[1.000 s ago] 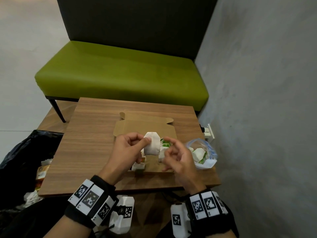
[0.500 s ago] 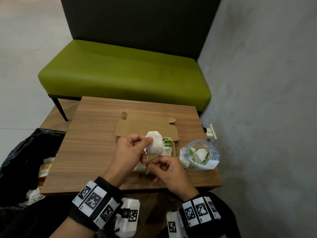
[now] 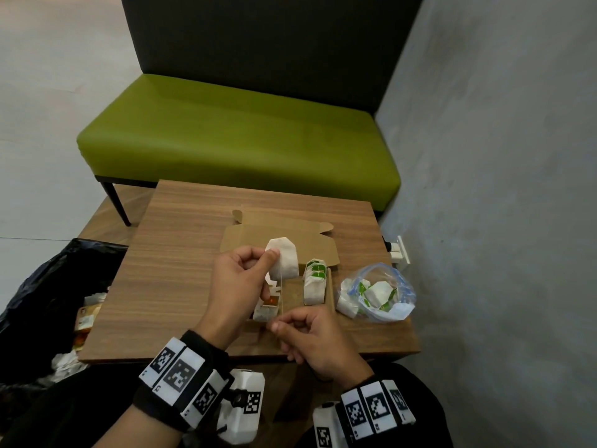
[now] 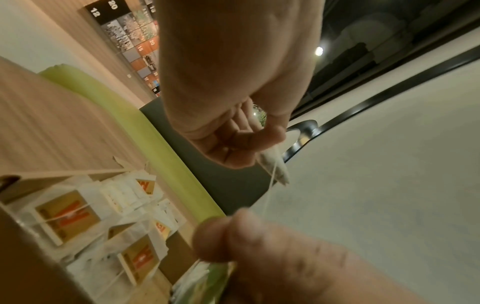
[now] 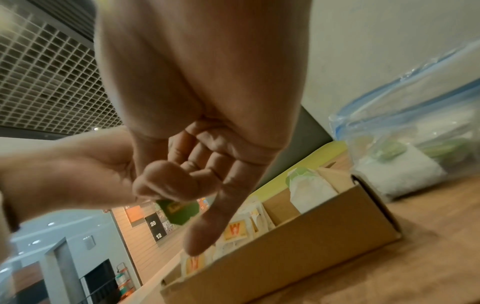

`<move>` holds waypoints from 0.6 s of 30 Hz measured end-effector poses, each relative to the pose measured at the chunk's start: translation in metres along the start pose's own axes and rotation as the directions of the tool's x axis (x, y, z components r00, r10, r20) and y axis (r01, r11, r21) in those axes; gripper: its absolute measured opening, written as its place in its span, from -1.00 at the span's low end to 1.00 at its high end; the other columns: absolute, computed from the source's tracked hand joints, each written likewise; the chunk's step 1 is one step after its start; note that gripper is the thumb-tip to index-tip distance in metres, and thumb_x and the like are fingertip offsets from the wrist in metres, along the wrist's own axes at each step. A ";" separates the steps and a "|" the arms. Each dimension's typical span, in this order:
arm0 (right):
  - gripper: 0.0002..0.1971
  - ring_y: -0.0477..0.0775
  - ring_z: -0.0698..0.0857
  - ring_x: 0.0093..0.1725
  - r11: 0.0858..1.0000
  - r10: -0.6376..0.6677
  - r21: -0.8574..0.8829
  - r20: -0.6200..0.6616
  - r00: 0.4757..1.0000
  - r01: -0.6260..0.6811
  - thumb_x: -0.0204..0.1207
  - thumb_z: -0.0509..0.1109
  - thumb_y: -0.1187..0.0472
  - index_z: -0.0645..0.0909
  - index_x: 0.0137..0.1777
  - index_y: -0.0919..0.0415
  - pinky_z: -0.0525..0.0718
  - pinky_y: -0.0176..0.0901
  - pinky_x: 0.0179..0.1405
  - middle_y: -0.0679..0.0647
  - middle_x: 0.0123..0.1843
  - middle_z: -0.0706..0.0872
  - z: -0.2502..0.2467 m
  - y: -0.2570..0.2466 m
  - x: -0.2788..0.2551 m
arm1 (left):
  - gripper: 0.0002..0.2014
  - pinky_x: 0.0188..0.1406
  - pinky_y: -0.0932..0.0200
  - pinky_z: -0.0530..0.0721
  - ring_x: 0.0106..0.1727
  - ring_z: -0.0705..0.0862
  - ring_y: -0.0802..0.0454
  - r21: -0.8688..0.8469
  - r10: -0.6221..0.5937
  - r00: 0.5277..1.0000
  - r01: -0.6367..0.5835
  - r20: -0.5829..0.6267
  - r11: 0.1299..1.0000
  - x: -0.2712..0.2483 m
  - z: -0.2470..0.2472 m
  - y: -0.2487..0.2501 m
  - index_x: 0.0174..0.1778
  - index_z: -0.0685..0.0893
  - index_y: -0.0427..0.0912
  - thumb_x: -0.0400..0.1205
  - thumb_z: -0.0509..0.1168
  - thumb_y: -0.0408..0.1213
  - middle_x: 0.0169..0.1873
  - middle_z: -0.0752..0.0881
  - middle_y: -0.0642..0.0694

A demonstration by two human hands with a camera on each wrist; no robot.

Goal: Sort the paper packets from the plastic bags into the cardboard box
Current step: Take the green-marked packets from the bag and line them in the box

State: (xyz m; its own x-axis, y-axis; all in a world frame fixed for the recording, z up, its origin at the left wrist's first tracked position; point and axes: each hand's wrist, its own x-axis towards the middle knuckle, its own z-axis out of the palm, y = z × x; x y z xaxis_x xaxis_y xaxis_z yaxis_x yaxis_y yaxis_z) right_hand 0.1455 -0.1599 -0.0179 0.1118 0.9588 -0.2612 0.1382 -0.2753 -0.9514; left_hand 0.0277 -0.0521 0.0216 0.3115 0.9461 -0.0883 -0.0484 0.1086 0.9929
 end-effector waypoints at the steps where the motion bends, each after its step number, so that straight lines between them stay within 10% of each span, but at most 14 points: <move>1: -0.93 -0.15 0.57 -0.54 1.000 0.024 -0.011 -0.005 1.000 -0.024 0.62 0.45 0.17 0.77 -0.06 0.06 0.55 -0.30 -0.51 -0.04 -0.45 0.69 0.001 0.001 0.001 | -0.78 -0.61 0.23 0.47 -0.68 0.47 0.02 -0.011 -0.018 1.000 0.018 0.000 1.000 0.000 0.001 0.000 -0.23 0.70 -0.35 0.63 0.41 -0.26 -0.62 0.57 -0.13; 9: -0.92 0.00 0.72 -0.39 1.000 0.012 0.004 -0.255 0.967 -0.012 0.61 0.45 0.22 0.75 0.03 0.05 0.71 -0.23 -0.33 -0.06 -0.34 0.82 -0.009 0.005 0.006 | -0.76 -0.59 0.18 0.42 -0.73 0.38 0.02 -0.014 -0.063 0.995 0.065 0.074 0.998 -0.009 0.001 -0.002 -0.36 0.65 -0.32 0.63 0.41 -0.37 -0.67 0.54 -0.12; 14: -0.78 0.24 0.81 -0.22 0.974 0.003 0.209 -0.406 0.914 0.090 0.70 0.30 0.31 0.80 0.07 0.14 0.79 0.16 -0.10 0.24 -0.13 0.86 -0.022 -0.003 0.015 | -0.75 -0.68 0.26 0.40 -0.74 0.38 0.08 0.052 -0.068 0.990 0.062 0.125 0.997 -0.017 0.004 -0.009 -0.39 0.63 -0.30 0.62 0.41 -0.39 -0.74 0.50 -0.04; 18: -0.86 0.09 0.83 -0.24 0.954 0.015 0.270 -0.472 0.882 0.128 0.63 0.39 0.38 0.77 0.06 0.26 0.81 -0.07 -0.23 0.18 -0.17 0.87 -0.030 -0.010 0.022 | -0.78 -0.62 0.22 0.44 -0.73 0.43 0.07 0.108 -0.092 0.978 0.073 0.187 0.992 -0.024 0.004 -0.017 -0.34 0.67 -0.30 0.63 0.42 -0.34 -0.71 0.56 -0.03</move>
State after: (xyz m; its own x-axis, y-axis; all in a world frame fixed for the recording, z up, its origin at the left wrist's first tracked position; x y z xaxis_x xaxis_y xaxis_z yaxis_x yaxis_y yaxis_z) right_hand 0.1759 -0.1378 -0.0091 0.5648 0.8079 -0.1680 -0.1197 -0.1211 -0.9854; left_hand 0.0252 -0.0779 0.0070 0.4865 0.8583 -0.1629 0.0769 0.1437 0.9866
